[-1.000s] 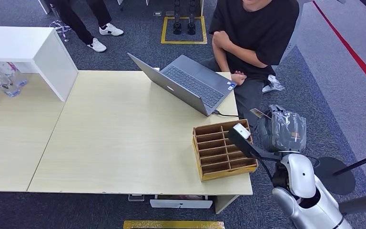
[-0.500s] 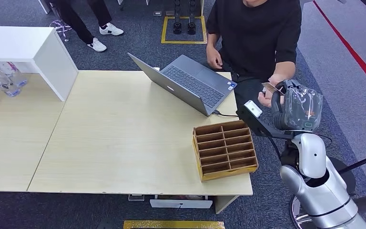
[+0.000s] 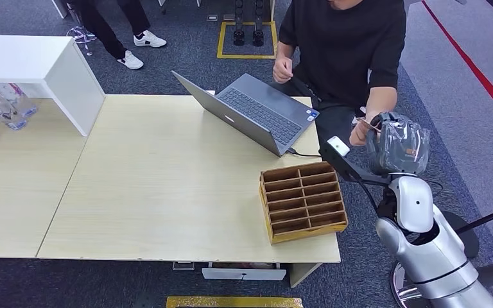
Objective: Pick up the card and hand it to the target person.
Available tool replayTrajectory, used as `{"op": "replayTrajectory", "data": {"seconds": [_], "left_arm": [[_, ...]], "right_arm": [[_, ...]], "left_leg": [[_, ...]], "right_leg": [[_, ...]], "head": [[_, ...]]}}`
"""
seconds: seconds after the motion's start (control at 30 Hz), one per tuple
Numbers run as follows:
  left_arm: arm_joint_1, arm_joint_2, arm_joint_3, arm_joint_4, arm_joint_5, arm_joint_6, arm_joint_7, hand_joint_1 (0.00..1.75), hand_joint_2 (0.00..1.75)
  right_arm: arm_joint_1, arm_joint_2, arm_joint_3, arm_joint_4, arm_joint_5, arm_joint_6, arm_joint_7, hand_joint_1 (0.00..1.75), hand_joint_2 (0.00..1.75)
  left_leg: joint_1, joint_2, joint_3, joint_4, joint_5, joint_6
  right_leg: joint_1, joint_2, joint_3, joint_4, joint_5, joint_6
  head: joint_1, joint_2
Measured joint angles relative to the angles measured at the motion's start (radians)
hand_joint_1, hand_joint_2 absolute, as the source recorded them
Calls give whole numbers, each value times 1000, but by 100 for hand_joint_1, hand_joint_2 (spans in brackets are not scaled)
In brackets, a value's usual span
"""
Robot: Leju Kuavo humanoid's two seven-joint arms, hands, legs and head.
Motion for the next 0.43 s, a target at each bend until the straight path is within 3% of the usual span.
{"op": "replayTrajectory", "data": {"seconds": [0.2, 0.43], "left_arm": [[0, 0, -7, 0, 0, 0, 3, 0, 0], [0, 0, -12, 0, 0, 0, -4, 0, 0]], "right_arm": [[0, -4, 17, 13, -2, 76, 16, 0, 175], [-1, -3, 27, 18, -13, 55, 16, 0, 175]], "left_leg": [[0, 0, 0, 0, 0, 0], [0, 0, 0, 0, 0, 0]], "right_leg": [[0, 0, 0, 0, 0, 0], [0, 0, 0, 0, 0, 0]], "head": [[0, 0], [0, 0]]}}
